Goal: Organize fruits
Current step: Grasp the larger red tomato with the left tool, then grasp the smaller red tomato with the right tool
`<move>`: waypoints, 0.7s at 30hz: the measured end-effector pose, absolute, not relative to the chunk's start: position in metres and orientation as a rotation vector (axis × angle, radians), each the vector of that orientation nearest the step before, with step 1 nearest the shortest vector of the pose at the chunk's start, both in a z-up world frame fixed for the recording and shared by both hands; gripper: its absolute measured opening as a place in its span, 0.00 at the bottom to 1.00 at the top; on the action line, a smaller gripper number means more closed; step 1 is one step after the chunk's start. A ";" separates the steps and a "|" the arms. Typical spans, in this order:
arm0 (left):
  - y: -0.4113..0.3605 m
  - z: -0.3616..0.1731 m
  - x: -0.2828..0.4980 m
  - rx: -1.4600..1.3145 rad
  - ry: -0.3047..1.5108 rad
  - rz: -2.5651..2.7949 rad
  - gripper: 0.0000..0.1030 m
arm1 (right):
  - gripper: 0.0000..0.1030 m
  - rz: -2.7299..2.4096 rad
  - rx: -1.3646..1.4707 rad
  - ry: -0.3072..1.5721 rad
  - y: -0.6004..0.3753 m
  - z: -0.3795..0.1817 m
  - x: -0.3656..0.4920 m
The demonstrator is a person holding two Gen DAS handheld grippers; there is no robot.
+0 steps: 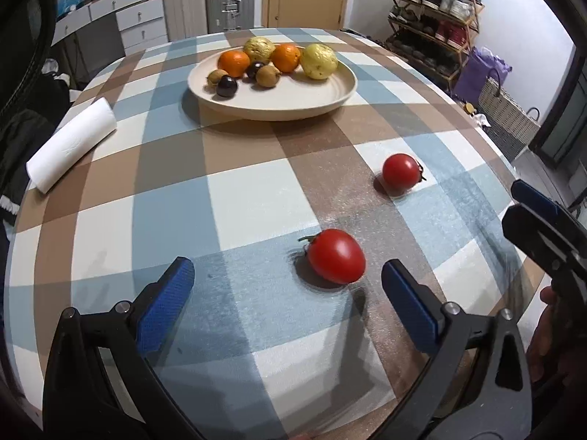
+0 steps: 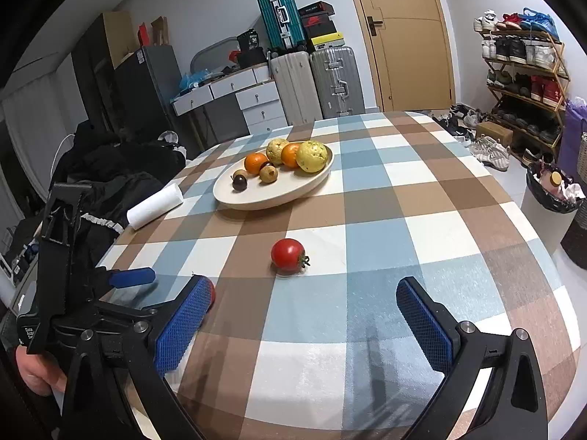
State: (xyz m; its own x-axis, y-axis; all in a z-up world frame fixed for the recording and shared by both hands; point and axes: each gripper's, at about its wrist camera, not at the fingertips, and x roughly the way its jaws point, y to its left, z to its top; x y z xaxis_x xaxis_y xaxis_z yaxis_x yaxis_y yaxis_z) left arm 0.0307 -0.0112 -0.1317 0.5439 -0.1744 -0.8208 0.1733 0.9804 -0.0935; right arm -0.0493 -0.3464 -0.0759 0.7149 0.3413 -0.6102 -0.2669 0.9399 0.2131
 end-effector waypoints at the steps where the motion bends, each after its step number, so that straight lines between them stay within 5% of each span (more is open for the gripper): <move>1: -0.013 -0.132 0.031 -0.002 0.975 -0.216 0.99 | 1.00 0.335 0.116 0.696 -0.347 -0.076 -0.050; 6: -0.018 -0.132 0.034 -0.031 0.975 -0.278 0.94 | 1.00 0.329 0.138 0.704 -0.351 -0.081 -0.050; 15: -0.019 -0.134 0.036 -0.027 0.975 -0.321 0.51 | 1.00 0.329 0.160 0.710 -0.356 -0.083 -0.047; 17: -0.019 -0.134 0.035 -0.019 0.969 -0.331 0.35 | 1.00 0.333 0.169 0.716 -0.356 -0.084 -0.045; 21: -0.015 -0.134 0.034 -0.047 0.969 -0.352 0.29 | 1.00 0.340 0.175 0.729 -0.354 -0.088 -0.045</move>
State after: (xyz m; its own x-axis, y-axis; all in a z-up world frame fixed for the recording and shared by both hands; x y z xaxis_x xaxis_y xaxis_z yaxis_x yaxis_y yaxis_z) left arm 0.0335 -0.0154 -0.1335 0.5141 -0.3142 -0.7981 0.2721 0.9422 -0.1956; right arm -0.0449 -0.3537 -0.0877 0.6944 0.3634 -0.6210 -0.2430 0.9308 0.2730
